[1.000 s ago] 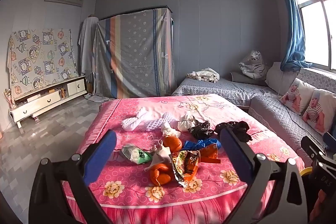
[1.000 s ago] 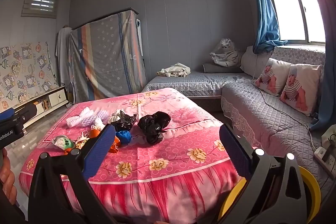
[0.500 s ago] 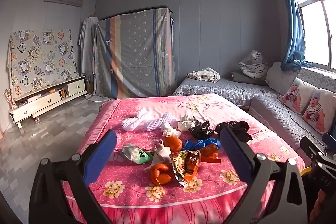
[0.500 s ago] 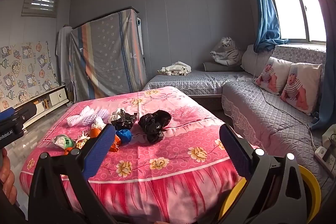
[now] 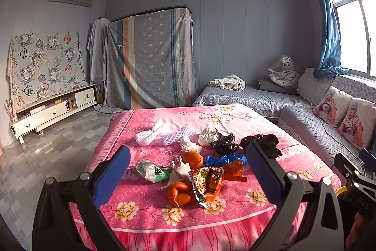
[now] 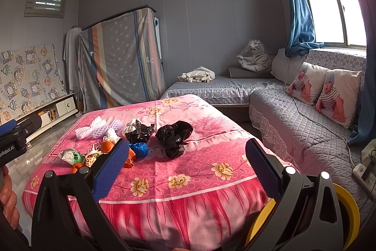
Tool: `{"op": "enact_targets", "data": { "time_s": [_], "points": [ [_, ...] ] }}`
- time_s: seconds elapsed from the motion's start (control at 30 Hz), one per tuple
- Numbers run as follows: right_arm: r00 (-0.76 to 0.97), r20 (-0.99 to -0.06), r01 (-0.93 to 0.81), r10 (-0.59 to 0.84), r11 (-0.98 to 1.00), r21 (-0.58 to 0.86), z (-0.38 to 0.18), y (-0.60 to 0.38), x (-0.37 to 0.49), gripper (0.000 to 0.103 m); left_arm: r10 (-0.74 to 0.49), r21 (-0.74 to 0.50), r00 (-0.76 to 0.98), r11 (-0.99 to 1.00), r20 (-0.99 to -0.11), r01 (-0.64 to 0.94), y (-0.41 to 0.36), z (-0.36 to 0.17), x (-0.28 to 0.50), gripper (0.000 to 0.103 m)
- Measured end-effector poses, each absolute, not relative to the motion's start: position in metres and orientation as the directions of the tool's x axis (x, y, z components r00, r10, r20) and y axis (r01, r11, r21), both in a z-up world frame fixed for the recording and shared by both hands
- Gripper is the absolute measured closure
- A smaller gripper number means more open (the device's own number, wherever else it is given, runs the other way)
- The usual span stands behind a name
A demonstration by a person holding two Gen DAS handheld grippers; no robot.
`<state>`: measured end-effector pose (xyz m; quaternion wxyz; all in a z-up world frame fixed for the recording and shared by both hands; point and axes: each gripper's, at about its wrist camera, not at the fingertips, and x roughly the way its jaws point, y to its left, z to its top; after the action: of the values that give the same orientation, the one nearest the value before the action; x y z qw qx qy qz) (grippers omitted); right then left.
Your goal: Collect trash
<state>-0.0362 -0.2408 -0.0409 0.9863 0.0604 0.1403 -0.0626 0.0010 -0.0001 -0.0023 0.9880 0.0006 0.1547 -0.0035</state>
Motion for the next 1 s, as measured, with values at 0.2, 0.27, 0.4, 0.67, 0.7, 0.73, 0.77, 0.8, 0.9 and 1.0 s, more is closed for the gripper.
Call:
{"op": "enact_targets", "data": {
  "time_s": [0.2, 0.27, 0.4, 0.67, 0.7, 0.73, 0.77, 0.8, 0.9, 1.0],
  "points": [
    [0.952, -0.287, 0.141, -0.106, 0.985, 0.102, -0.0418, -0.2405, -0.0357, 0.008, -0.009, -0.001, 0.951, 1.000, -0.309, 0.009, -0.0005, -0.0035, 0.0013, 0.007],
    [0.952, -0.287, 0.140, -0.106, 0.985, 0.103, -0.0423, -0.2401, -0.0357, 0.008, -0.007, 0.000, 0.952, 1.000, -0.307, 0.007, -0.0007, -0.0037, 0.0012, 0.007],
    [0.952, -0.288, 0.141, -0.106, 0.985, 0.103, -0.0418, -0.2406, -0.0355, 0.008, -0.005, -0.001, 0.951, 1.000, -0.308, 0.005, -0.0008, -0.0048, 0.0011, 0.007],
    [0.951, -0.290, 0.141, -0.105, 0.985, 0.103, -0.0427, -0.2405, -0.0350, 0.008, -0.011, -0.011, 0.947, 1.000, -0.322, 0.008, 0.0000, -0.0059, 0.0025, 0.007],
    [0.951, -0.291, 0.141, -0.105, 0.985, 0.104, -0.0430, -0.2404, -0.0350, 0.008, -0.011, -0.011, 0.946, 1.000, -0.323, 0.008, -0.0001, -0.0060, 0.0028, 0.007],
    [0.951, -0.290, 0.141, -0.105, 0.985, 0.104, -0.0424, -0.2408, -0.0351, 0.008, -0.011, -0.011, 0.946, 1.000, -0.323, 0.008, -0.0001, -0.0061, 0.0028, 0.007],
    [0.951, -0.290, 0.140, -0.105, 0.985, 0.104, -0.0428, -0.2405, -0.0351, 0.008, -0.011, -0.010, 0.946, 1.000, -0.323, 0.008, -0.0001, -0.0062, 0.0027, 0.007],
    [0.951, -0.290, 0.140, -0.105, 0.985, 0.104, -0.0431, -0.2403, -0.0350, 0.008, -0.011, -0.010, 0.947, 1.000, -0.322, 0.008, 0.0000, -0.0061, 0.0028, 0.007],
    [0.951, -0.291, 0.141, -0.106, 0.984, 0.104, -0.0422, -0.2409, -0.0348, 0.008, -0.011, -0.011, 0.946, 1.000, -0.323, 0.008, 0.0002, -0.0064, 0.0030, 0.007],
    [0.951, -0.292, 0.141, -0.105, 0.984, 0.104, -0.0422, -0.2410, -0.0347, 0.008, -0.012, -0.011, 0.945, 1.000, -0.326, 0.009, 0.0006, -0.0065, 0.0034, 0.007]
  ]
}}
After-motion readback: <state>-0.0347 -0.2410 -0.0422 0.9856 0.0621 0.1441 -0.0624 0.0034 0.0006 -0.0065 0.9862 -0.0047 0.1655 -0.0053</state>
